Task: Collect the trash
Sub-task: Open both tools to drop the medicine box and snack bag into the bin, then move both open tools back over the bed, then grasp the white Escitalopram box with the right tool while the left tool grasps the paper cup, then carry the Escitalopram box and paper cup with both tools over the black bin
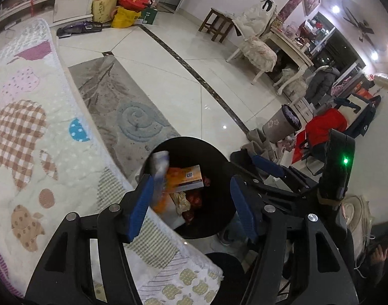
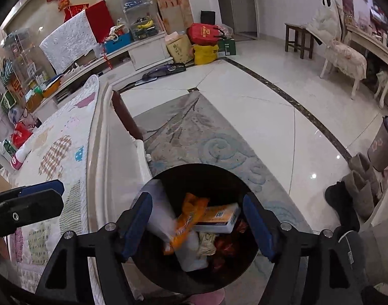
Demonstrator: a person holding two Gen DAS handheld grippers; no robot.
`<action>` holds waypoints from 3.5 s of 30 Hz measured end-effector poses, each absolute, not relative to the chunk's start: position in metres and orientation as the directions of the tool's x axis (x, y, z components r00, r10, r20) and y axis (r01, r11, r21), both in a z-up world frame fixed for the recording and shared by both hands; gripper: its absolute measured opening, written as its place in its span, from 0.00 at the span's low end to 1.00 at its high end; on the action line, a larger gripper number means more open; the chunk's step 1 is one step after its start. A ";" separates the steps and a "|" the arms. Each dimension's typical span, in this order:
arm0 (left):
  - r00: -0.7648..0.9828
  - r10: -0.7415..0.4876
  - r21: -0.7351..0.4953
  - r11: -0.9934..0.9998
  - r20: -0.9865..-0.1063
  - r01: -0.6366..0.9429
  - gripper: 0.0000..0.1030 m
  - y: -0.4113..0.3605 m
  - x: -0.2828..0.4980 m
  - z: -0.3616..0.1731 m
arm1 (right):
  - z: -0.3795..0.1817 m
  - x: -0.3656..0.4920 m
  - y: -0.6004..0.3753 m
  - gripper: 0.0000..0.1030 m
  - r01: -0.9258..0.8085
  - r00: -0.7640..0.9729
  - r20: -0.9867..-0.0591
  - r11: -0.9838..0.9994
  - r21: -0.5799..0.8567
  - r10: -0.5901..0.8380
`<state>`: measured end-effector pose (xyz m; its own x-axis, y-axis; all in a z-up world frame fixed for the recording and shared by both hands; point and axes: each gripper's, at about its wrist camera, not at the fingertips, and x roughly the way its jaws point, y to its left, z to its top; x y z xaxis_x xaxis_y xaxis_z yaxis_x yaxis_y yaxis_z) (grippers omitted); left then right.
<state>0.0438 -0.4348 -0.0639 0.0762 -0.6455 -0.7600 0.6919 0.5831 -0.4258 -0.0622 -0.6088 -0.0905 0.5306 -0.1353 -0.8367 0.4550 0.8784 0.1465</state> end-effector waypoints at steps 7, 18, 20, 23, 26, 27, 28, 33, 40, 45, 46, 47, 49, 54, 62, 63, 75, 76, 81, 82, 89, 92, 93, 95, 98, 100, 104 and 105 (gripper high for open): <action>0.178 -0.587 -0.328 0.649 -0.789 0.686 0.60 -0.405 0.042 -0.057 | -0.085 -0.056 -0.588 0.69 0.404 0.551 -0.828 0.901 0.156 -0.104; 0.336 -0.484 -0.200 0.762 -0.808 0.616 0.60 -0.333 0.056 -0.051 | -0.072 -0.025 -0.525 0.69 0.277 0.578 -0.816 0.946 0.169 -0.024; 0.357 -0.470 -0.192 0.781 -0.807 0.595 0.60 -0.316 0.060 -0.049 | -0.069 -0.017 -0.508 0.69 0.244 0.583 -0.812 0.954 0.175 0.000; 0.385 -0.451 -0.187 0.810 -0.806 0.556 0.60 -0.287 0.068 -0.046 | -0.067 -0.005 -0.484 0.69 0.198 0.584 -0.811 0.962 0.185 0.036; 0.405 -0.438 -0.193 0.833 -0.803 0.519 0.60 -0.262 0.074 -0.042 | -0.068 0.005 -0.457 0.69 0.147 0.580 -0.809 0.964 0.224 0.099; 0.411 -0.432 -0.195 0.842 -0.803 0.504 0.60 -0.251 0.076 -0.041 | -0.068 0.009 -0.449 0.69 0.131 0.577 -0.808 0.963 0.234 0.118; 0.416 -0.425 -0.195 0.849 -0.804 0.491 0.60 -0.241 0.078 -0.040 | -0.069 0.011 -0.440 0.69 0.116 0.574 -0.808 0.964 0.240 0.132; 0.423 -0.407 -0.209 0.874 -0.809 0.440 0.60 -0.191 0.084 -0.034 | -0.070 0.025 -0.385 0.69 0.012 0.549 -0.811 0.967 0.253 0.205; 0.469 -0.329 -0.180 0.925 -0.819 0.335 0.60 -0.101 0.093 -0.029 | -0.077 0.033 -0.317 0.70 -0.118 0.482 -0.821 0.951 0.286 0.307; 0.497 -0.290 -0.204 0.954 -0.818 0.222 0.60 -0.031 0.104 -0.028 | -0.082 0.035 -0.272 0.73 -0.194 0.427 -0.823 0.927 0.321 0.375; 0.504 -0.280 -0.206 0.958 -0.817 0.197 0.60 -0.018 0.106 -0.030 | -0.084 0.037 -0.261 0.73 -0.211 0.412 -0.823 0.920 0.330 0.390; 0.510 -0.274 -0.209 0.961 -0.815 0.183 0.60 -0.011 0.108 -0.031 | -0.087 0.037 -0.253 0.73 -0.223 0.400 -0.825 0.915 0.335 0.399; 0.525 -0.266 -0.223 0.964 -0.808 0.147 0.60 0.005 0.113 -0.035 | -0.094 0.039 -0.232 0.74 -0.252 0.369 -0.835 0.909 0.332 0.407; 0.552 -0.292 -0.282 0.954 -0.782 0.104 0.60 0.029 0.130 -0.041 | -0.111 0.042 -0.201 0.73 -0.299 0.348 -0.859 0.913 0.277 0.375; 0.601 -0.283 -0.299 0.951 -0.748 0.076 0.60 0.037 0.161 -0.039 | -0.108 0.053 -0.208 0.46 -0.331 0.381 -0.855 0.915 0.229 0.352; 0.601 -0.276 -0.286 0.955 -0.750 0.082 0.60 0.034 0.163 -0.040 | -0.108 0.054 -0.208 0.46 -0.329 0.381 -0.855 0.915 0.231 0.353; 0.729 -0.201 -0.172 0.978 -0.654 0.116 0.66 0.019 0.178 -0.081 | -0.114 0.062 -0.215 0.46 -0.313 0.358 -0.847 0.905 0.288 0.394; 0.729 -0.208 -0.185 0.976 -0.653 0.113 0.67 0.021 0.182 -0.083 | -0.114 0.062 -0.216 0.46 -0.312 0.357 -0.845 0.904 0.292 0.397; 0.714 -0.235 -0.244 0.965 -0.659 0.092 0.70 0.027 0.207 -0.095 | -0.114 0.064 -0.214 0.46 -0.318 0.354 -0.847 0.902 0.291 0.398; 0.712 -0.239 -0.251 0.964 -0.661 0.091 0.70 0.027 0.210 -0.096 | -0.115 0.065 -0.214 0.46 -0.319 0.353 -0.847 0.902 0.290 0.397; 0.691 -0.291 -0.322 0.942 -0.662 0.089 0.68 0.030 0.219 -0.099 | -0.114 0.068 -0.213 0.46 -0.323 0.354 -0.845 0.900 0.292 0.401; 0.672 -0.295 -0.306 0.946 -0.679 0.106 0.66 0.022 0.210 -0.091 | -0.113 0.068 -0.214 0.45 -0.321 0.358 -0.843 0.901 0.293 0.402; 0.665 -0.295 -0.293 0.949 -0.686 0.119 0.65 0.017 0.206 -0.087 | -0.111 0.067 -0.216 0.45 -0.320 0.365 -0.841 0.902 0.290 0.400; 0.651 -0.300 -0.271 0.951 -0.698 0.148 0.65 0.005 0.197 -0.080 | -0.107 0.067 -0.220 0.45 -0.312 0.381 -0.834 0.905 0.289 0.398; 0.646 -0.314 -0.250 0.949 -0.696 0.192 0.65 -0.012 0.181 -0.070 | -0.101 0.066 -0.232 0.45 -0.287 0.411 -0.827 0.916 0.282 0.383; 0.640 -0.328 -0.247 0.945 -0.695 0.216 0.65 -0.026 0.172 -0.065 | -0.098 0.065 -0.240 0.45 -0.270 0.423 -0.825 0.921 0.280 0.375; 0.623 -0.346 -0.234 0.937 -0.702 0.258 0.65 -0.055 0.158 -0.060 | -0.089 0.058 -0.260 0.45 -0.238 0.458 -0.818 0.935 0.264 0.347; 0.619 -0.352 -0.231 0.935 -0.702 0.269 0.65 -0.062 0.155 -0.059 | -0.086 0.055 -0.265 0.45 -0.229 0.468 -0.816 0.938 0.260 0.340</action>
<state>0.1546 -0.0619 -0.0590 0.6192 -0.3521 -0.7019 0.2694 0.9348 -0.2312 0.0551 -0.2655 -0.0864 0.4680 0.3404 -0.8155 -0.2291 0.9380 0.2600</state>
